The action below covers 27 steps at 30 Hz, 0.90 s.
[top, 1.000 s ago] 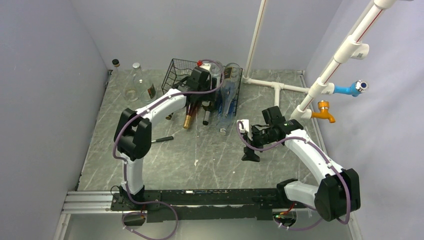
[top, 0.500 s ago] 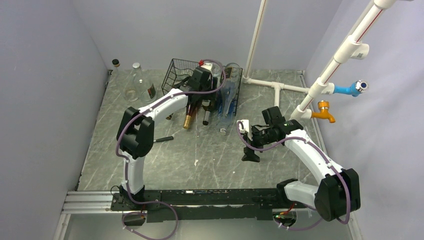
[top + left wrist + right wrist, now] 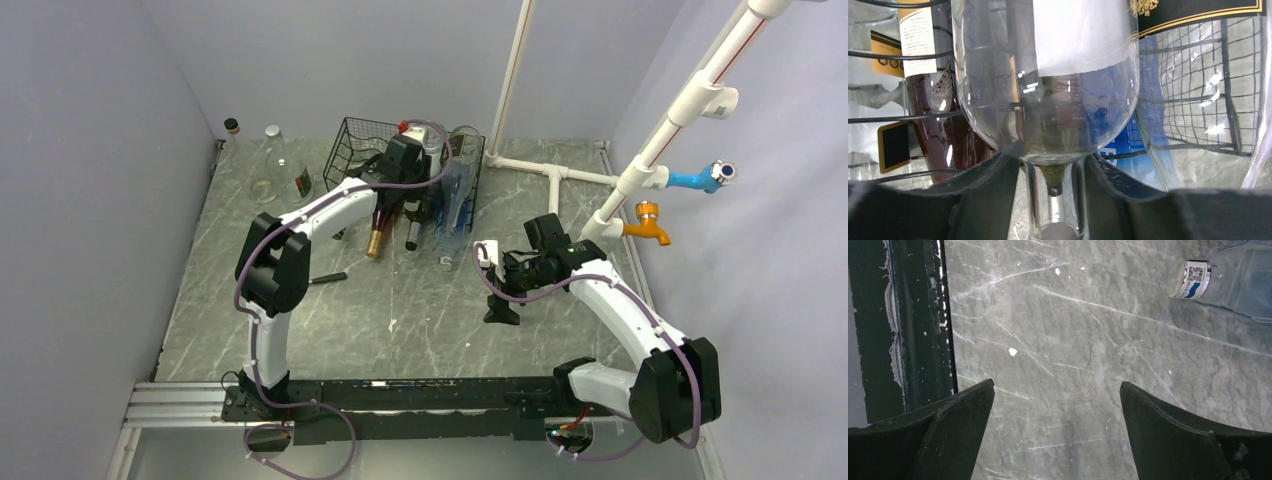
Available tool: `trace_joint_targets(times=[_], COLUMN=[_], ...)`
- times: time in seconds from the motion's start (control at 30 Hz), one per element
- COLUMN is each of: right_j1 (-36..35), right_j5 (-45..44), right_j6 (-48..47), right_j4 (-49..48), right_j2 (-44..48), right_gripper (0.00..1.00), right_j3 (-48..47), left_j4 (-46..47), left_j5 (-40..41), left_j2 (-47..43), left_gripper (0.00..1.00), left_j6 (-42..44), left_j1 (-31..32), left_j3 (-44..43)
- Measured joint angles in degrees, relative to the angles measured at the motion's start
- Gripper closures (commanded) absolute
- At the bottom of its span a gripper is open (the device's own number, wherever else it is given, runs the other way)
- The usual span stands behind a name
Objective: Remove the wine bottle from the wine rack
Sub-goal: Pick up the wine bottle from the wine rack.
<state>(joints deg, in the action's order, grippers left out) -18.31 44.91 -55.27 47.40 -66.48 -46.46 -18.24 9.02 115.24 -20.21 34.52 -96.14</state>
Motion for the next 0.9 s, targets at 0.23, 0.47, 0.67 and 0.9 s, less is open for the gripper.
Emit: trace_joint_targets(times=[0.23,0.47,0.67,0.9], right_j1=[0.1,0.3,0.6,0.7], right_j5=[0.0,0.0,0.0,0.0], right_j6=[0.0,0.0,0.0,0.0], right_j4=[0.0,0.0,0.0,0.0], right_j2=[0.2,0.7,0.9,1.0], right_gripper=[0.00,0.00,0.00,0.00], right_j3=[0.0,0.0,0.0,0.0], left_j4=[0.2,2.8,2.9,2.8], left_j5=[1.1,1.4,1.3,1.1], left_j2=[0.0,-1.6,-4.7,-7.0], left_gripper=[1.00,1.00,1.00,1.00], left_j6=[-0.2,0.3,1.7,3.0], left_j1=[0.1,0.2,0.4,0.3], left_j3=[0.3,3.1,6.6,8.9])
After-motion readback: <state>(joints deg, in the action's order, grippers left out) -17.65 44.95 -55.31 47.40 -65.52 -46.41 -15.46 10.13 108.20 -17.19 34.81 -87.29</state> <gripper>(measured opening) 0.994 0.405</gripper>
